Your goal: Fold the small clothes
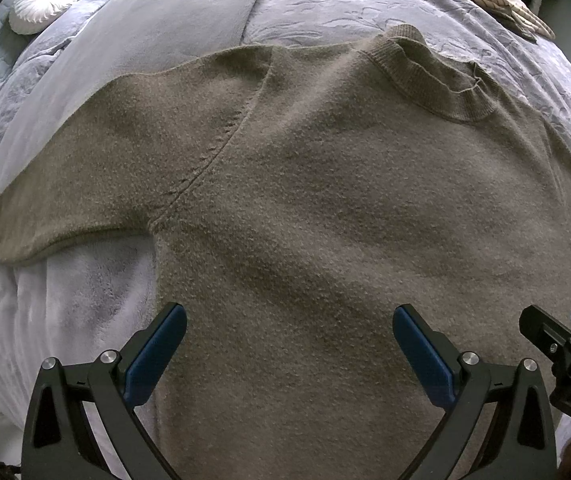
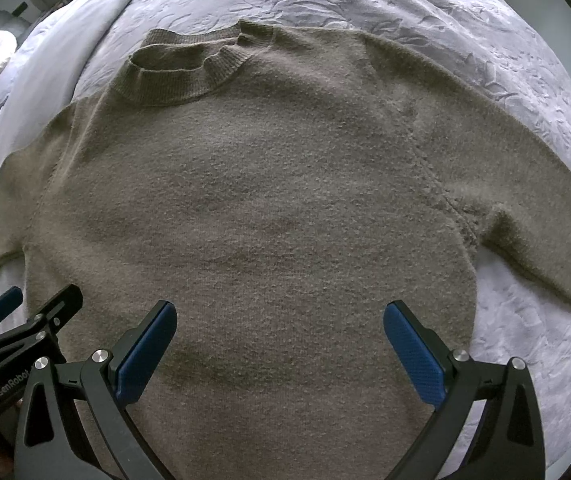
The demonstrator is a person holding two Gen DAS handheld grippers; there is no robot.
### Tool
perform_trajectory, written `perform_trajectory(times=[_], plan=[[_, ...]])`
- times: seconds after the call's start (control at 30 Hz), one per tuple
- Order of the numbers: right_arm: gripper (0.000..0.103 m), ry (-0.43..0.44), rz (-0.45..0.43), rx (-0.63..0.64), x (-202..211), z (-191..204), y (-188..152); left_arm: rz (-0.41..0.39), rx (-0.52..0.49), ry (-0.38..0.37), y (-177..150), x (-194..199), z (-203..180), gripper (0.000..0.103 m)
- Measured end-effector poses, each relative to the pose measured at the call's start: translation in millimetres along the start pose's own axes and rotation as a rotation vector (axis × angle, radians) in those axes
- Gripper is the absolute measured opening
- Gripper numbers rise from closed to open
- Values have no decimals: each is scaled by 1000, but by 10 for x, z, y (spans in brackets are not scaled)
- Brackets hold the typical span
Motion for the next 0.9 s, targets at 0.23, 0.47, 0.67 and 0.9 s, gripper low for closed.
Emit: perform_trajectory(times=[0.23,0.47,0.67,0.9], plan=[[103,1,7,0,-3,10,16,0,1,-1,32,-5,5,103],[103,3,-3,4,0,27,30,2,2,-6,49,-11,24,103],[103,0,5,5,-4,41,20,-2,2,-10,6,-8,51,103],[103,10,-12,5,5,38,37,-8,4,-12,-66,6,90,103]])
Point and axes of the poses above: each gripper's, at about its wrist camera, not at the fingertips, and x roughly against the way its jaws point, z to its left, y to its top, the point moved 5 cm from there along -x, roughly the way its jaws point, and after that the axes turned 8 degrees about y, right-handed, at the moved point
